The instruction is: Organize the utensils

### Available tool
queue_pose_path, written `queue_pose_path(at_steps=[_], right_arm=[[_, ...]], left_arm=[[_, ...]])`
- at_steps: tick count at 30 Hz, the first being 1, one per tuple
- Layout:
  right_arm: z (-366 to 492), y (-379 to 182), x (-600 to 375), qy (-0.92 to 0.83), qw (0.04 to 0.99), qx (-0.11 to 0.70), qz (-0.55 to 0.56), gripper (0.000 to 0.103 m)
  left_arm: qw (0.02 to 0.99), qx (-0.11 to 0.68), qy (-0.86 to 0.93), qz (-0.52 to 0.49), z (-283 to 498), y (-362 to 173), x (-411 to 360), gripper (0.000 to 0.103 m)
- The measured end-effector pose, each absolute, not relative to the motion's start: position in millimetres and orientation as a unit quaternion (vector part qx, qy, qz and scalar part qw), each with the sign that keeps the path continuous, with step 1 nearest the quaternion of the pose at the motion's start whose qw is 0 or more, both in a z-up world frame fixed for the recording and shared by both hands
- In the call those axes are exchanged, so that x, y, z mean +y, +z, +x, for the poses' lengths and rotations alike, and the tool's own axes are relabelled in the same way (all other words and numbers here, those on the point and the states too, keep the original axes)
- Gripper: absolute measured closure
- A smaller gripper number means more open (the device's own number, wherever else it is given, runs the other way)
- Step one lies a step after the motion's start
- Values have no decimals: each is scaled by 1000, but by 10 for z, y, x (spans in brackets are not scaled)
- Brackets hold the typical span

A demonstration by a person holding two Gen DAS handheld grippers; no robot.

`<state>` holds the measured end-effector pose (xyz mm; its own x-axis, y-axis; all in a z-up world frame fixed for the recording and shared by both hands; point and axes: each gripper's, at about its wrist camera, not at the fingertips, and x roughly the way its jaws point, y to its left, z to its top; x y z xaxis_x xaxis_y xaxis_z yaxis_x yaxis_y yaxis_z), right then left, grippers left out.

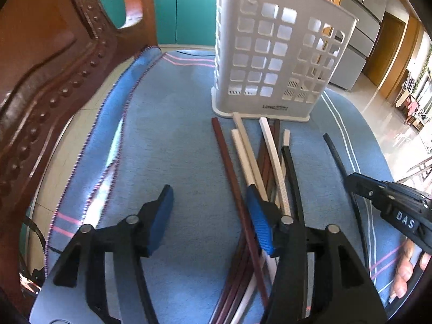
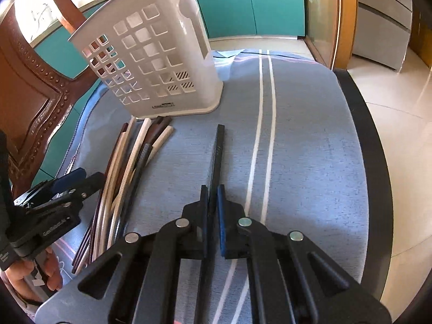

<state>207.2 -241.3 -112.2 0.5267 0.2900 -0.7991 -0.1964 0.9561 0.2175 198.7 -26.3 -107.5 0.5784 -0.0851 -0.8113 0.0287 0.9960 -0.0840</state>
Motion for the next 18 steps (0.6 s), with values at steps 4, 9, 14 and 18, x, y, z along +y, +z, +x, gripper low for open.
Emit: queue_pose_path(at_steps=[4, 9, 14, 18], right_arm=[[2053, -1115, -2409, 142, 874, 463, 49, 95], [2015, -1120, -2403, 147, 876, 458, 44, 95], [2003, -1128, -2402, 151, 878, 452, 41, 88], [2004, -1093, -2384, 151, 883, 442, 42, 82]], left_arm=[[886, 459, -49, -48, 2049, -1082, -320, 67], [882, 464, -62, -51, 2025, -1088, -389, 94], [885, 457, -69, -61, 1956, -1034, -389, 96], [890, 439, -84, -92, 1894, -867, -271, 96]])
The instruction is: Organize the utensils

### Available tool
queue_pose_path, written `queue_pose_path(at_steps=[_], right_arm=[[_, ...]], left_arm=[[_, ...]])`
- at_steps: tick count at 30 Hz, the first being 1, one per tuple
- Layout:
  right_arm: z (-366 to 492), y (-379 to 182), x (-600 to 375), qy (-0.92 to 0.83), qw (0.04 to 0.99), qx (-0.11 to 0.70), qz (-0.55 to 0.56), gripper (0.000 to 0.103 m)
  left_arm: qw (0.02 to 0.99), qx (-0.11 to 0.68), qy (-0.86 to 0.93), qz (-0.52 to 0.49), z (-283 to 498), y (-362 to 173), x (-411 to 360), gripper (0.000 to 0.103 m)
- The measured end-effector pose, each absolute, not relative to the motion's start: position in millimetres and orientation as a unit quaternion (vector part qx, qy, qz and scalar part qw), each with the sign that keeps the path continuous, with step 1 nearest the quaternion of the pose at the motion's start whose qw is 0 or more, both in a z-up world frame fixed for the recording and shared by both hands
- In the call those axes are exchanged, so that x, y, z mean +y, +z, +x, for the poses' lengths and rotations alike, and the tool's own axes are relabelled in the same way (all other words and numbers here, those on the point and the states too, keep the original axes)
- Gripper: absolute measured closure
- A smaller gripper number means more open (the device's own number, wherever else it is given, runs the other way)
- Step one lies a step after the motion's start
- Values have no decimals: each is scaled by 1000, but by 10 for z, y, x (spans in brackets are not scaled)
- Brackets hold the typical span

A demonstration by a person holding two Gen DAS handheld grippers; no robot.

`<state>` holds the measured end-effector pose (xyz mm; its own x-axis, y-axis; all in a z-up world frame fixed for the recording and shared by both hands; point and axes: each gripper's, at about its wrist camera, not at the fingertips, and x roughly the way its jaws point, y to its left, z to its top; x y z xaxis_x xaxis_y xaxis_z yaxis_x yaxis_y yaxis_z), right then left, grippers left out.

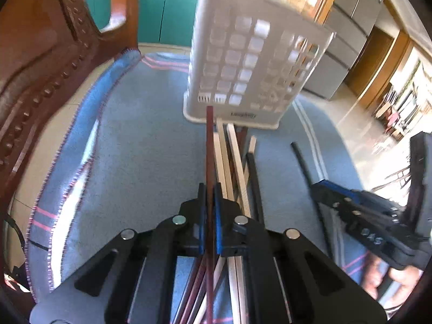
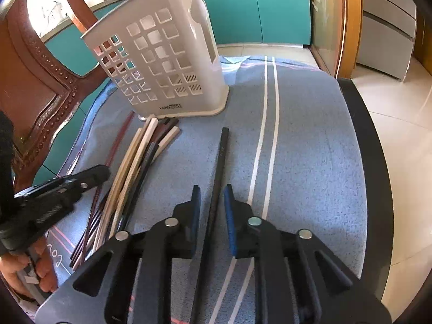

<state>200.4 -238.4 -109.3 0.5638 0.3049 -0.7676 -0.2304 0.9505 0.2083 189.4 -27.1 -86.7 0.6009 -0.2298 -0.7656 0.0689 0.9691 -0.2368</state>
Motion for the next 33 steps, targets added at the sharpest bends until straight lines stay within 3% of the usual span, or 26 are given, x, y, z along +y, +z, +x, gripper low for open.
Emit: queue_pose_path(at_steps=[6, 11, 18, 22, 26, 33], right_arm=[[2011, -1072, -2316, 150, 886, 437, 35, 67], [2030, -1095, -2266, 143, 885, 442, 27, 66], [2033, -1113, -2282, 140, 885, 443, 28, 60], [2022, -1123, -2257, 140, 885, 444, 25, 60], [2020, -1146, -2229, 136, 885, 444, 17, 60], [2012, -1155, -2154, 132, 888, 439, 0, 52]], left_arm=[[883, 446, -67, -128, 1891, -841, -2, 96], [876, 460, -57, -134, 1909, -935, 46, 96], [880, 463, -26, -97, 1990, -1048, -56, 74], [882, 466, -7, -68, 2071, -1111, -143, 72], [884, 466, -4, -42, 2084, -1110, -245, 64], [885, 465, -5, -24, 2043, -1117, -296, 64]])
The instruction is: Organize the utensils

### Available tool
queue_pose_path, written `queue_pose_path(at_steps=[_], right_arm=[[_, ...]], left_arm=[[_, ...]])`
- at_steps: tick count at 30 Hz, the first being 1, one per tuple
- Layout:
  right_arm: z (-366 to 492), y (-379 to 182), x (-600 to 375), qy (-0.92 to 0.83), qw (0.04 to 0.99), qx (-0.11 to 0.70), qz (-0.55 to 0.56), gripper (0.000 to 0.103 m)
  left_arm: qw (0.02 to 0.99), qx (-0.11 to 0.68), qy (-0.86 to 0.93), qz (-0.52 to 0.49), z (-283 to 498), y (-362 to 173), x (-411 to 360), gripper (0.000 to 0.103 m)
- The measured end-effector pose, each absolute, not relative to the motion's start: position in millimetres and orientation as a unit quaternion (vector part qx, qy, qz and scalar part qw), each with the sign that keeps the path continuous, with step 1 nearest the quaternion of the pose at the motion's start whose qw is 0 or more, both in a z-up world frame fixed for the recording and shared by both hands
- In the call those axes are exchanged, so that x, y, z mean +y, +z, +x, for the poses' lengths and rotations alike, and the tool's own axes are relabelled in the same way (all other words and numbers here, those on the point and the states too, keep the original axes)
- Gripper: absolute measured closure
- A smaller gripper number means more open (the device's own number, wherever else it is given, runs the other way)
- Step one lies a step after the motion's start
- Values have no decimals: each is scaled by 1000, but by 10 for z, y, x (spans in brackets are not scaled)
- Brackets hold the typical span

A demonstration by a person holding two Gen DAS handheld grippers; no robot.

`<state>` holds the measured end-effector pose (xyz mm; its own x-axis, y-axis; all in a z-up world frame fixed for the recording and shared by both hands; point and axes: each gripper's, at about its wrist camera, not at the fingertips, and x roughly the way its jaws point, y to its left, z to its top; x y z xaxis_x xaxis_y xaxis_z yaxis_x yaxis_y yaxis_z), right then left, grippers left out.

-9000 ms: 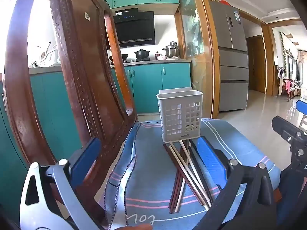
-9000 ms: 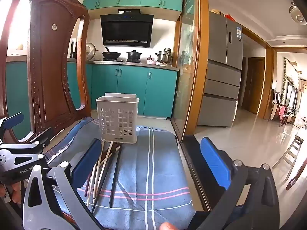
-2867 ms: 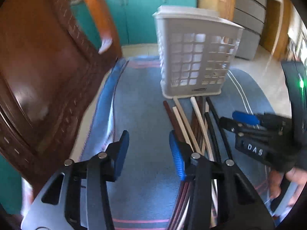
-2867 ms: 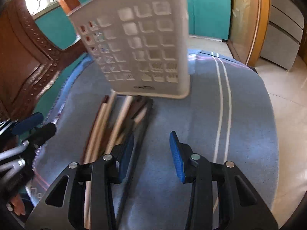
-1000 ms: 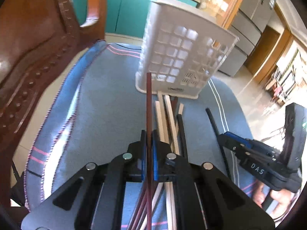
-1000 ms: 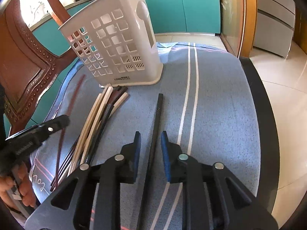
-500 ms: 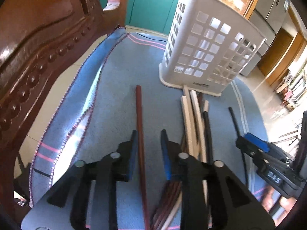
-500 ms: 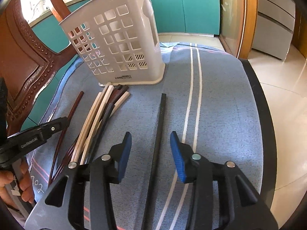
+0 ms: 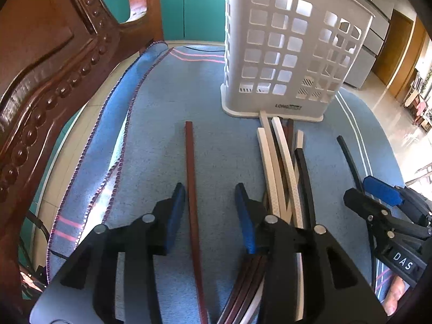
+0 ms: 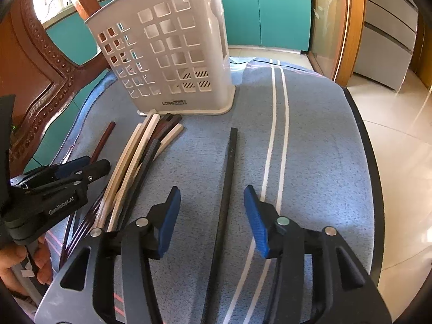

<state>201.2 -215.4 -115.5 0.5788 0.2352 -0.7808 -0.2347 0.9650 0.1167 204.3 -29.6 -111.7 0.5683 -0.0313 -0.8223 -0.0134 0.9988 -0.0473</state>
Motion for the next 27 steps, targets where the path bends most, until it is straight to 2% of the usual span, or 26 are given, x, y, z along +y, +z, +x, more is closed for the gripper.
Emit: queue_pose_path(at_steps=[14, 21, 22, 24, 25, 27], right_arm=[[1994, -1186, -2059, 118, 894, 431, -24, 50], [1991, -1191, -2056, 116, 896, 429, -23, 50], [1988, -1190, -2064, 116, 896, 429, -20, 52], [1995, -1183, -2100, 117, 895, 430, -10, 72], [2005, -1178, -2131, 116, 895, 431, -1, 76], [2023, -1177, -2189, 115, 893, 434, 13, 93]], left_arm=[[886, 463, -8, -13, 2004, -1112, -355, 55], [887, 461, -11, -12, 1976, -1105, -364, 57], [887, 461, -12, -15, 1974, -1103, -357, 58], [887, 462, -12, -17, 1985, -1098, -351, 69], [886, 462, -12, -19, 1986, -1095, -341, 71], [886, 463, -10, -23, 1981, -1085, -323, 83]])
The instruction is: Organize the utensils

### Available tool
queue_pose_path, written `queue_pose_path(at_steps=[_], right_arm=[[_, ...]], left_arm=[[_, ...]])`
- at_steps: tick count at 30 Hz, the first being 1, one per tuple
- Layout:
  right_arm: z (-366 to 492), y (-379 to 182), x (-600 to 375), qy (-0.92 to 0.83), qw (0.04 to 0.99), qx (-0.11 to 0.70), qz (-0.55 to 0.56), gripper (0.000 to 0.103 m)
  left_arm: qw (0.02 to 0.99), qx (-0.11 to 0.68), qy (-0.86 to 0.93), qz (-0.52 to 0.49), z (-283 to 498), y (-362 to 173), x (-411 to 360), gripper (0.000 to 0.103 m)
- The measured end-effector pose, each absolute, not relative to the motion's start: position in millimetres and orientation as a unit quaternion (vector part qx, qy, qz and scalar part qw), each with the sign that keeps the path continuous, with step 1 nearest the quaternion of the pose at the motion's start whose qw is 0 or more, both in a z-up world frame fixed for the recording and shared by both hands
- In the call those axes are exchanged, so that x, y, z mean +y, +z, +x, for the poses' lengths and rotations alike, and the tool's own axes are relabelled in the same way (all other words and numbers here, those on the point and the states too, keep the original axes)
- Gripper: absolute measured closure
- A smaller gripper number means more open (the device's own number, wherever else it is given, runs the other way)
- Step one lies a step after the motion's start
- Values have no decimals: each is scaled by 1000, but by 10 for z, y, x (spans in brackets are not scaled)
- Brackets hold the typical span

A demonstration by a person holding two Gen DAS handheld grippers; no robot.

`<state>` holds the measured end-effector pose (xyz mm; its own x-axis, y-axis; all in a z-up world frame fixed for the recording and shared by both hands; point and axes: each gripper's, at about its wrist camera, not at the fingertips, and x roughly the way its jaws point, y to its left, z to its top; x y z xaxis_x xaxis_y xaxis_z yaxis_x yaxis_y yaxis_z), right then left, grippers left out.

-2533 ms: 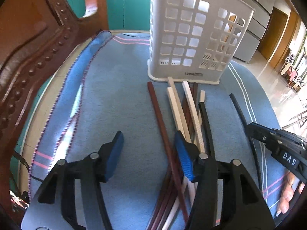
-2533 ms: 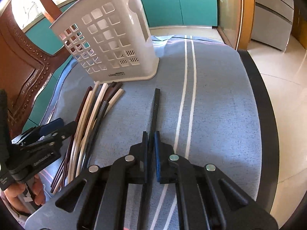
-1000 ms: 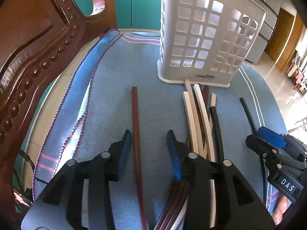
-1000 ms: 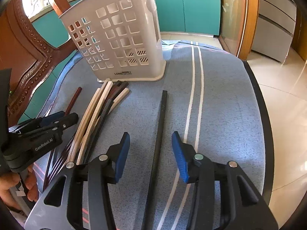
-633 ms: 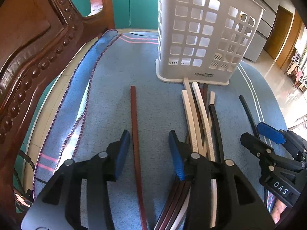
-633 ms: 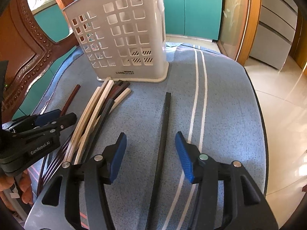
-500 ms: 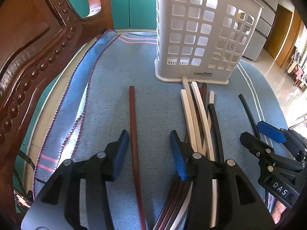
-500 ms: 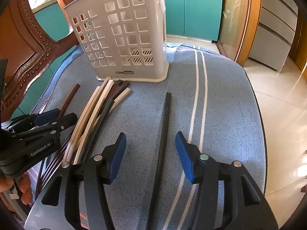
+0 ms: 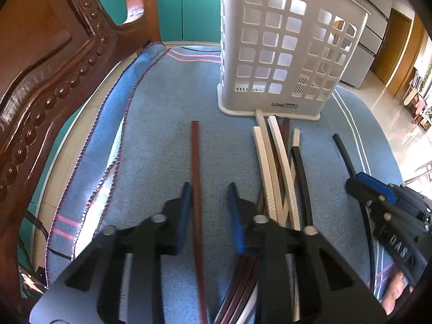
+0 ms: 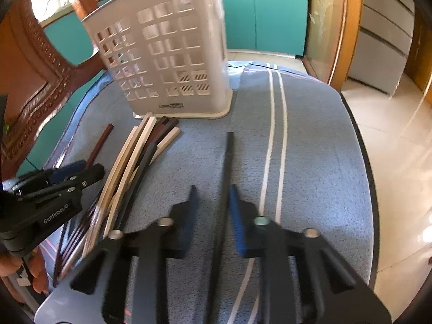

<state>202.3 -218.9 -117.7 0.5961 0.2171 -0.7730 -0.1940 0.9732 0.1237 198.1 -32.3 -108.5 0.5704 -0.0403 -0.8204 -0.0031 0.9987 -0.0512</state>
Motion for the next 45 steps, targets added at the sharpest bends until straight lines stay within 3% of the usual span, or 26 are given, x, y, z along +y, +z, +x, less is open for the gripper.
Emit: queue_pose_path(at_steps=[5, 23, 29, 36, 44, 45], right_arm=[[2033, -1164, -2245, 123, 890, 439, 26, 95], [1949, -1072, -2181, 111, 900, 422, -11, 96], [1950, -1082, -2181, 118, 898, 423, -13, 94], [1977, -1205, -2064, 104, 895, 431, -46, 69], [1962, -1233, -2034, 97, 896, 429, -62, 67], [1963, -1230, -2037, 99, 896, 429, -61, 73]], left_arm=[[883, 467, -20, -33, 1964, -1065, -277, 96], [881, 471, -23, -32, 1837, -1010, -351, 96], [881, 472, -16, -21, 1911, -1057, -374, 89], [887, 462, 0, 2, 1949, -1085, -430, 62], [889, 458, 1, -1, 2013, -1105, -404, 63], [889, 459, -3, -6, 2019, -1106, -391, 66]])
